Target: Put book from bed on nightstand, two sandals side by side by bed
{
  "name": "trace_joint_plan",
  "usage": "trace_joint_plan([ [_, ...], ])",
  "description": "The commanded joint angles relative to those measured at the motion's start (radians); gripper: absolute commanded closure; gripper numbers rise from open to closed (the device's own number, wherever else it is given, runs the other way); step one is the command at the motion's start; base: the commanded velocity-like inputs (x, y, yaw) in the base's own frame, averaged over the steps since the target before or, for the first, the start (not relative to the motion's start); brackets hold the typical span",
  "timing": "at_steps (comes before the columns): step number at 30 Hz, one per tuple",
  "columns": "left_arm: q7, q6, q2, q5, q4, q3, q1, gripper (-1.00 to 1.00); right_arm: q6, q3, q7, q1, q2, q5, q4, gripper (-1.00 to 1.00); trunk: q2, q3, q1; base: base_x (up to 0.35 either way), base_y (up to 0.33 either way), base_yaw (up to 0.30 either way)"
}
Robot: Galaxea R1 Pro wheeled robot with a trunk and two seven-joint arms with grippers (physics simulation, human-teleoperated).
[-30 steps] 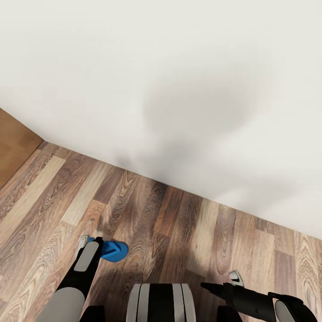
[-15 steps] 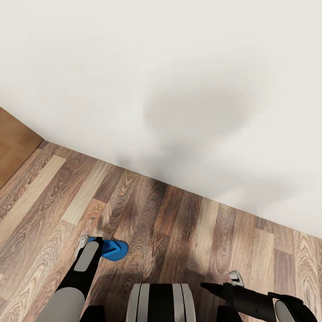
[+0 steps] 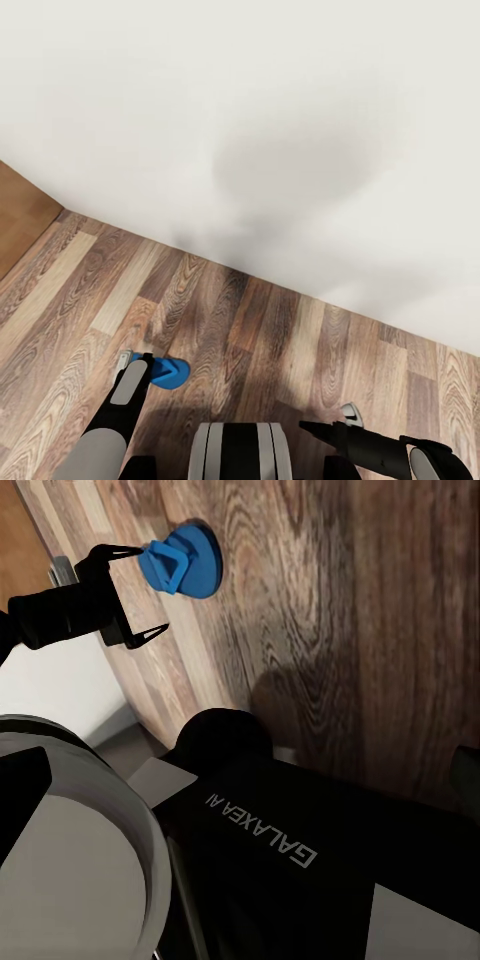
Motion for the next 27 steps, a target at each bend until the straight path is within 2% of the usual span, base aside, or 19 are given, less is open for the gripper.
trace_joint_plan([
  [1,0.001,-0.008,-0.001,0.011,-0.001,0.002,0.000,-1.00,0.004,-0.001,0.004,-0.001,0.000,0.001,0.000,-1.00,0.000,-0.001,0.000,0.015,-0.161,0.000],
  [9,0.001,-0.008,-0.002,0.011,-0.001,0.002,0.000,-1.00,0.004,-0.001,0.004,-0.001,0.000,0.001,0.000,-1.00,0.000,-0.001,0.000,0.006,-0.150,0.000],
  [27,0.001,-0.008,-0.002,0.011,-0.001,0.000,0.000,-1.00,0.004,-0.001,0.004,-0.001,0.000,0.001,0.000,-1.00,0.000,-0.001,0.000,0.000,-0.008,0.000],
])
